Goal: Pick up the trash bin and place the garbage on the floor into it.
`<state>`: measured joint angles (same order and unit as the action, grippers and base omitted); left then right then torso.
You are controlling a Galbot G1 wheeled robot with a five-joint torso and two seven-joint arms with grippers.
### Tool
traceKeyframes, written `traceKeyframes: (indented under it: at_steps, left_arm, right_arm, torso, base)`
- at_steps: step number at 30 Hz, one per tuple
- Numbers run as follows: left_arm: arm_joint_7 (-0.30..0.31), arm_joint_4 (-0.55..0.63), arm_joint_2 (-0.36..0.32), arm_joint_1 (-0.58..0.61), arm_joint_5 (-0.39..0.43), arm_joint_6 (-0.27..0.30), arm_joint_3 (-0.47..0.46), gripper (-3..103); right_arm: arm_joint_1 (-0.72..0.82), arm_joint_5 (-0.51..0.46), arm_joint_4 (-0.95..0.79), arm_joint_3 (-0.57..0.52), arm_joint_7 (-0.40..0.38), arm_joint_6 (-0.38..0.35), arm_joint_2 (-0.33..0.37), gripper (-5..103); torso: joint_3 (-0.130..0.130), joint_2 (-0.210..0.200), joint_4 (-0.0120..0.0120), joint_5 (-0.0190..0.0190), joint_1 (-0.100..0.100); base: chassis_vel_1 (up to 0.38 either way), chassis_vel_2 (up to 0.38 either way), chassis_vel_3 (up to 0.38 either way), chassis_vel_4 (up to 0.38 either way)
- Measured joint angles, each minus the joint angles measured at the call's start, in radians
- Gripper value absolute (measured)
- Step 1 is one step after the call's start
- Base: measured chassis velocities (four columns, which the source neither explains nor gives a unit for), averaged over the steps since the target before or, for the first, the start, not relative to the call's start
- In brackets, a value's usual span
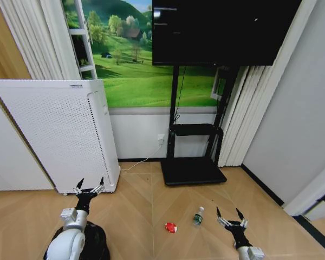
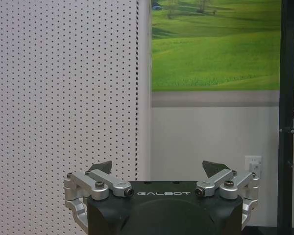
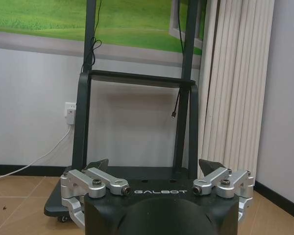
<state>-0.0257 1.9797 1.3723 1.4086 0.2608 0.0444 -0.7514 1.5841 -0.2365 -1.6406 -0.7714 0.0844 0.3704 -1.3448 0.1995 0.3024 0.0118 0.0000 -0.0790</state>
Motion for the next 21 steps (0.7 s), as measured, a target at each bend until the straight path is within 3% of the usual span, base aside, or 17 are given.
traceKeyframes:
  at_steps: [21]
  left_arm:
    - [0.001, 0.009, 0.004, 0.004, 0.005, -0.004, 0.0, 100]
  right_arm:
    - [0.0, 0.0, 0.002, -0.003, -0.001, 0.003, -0.001, 100]
  torso:
    - [-0.06, -0.081, 0.0, 0.0, 0.021]
  base:
    - [0.0, 0.0, 0.0, 0.0]
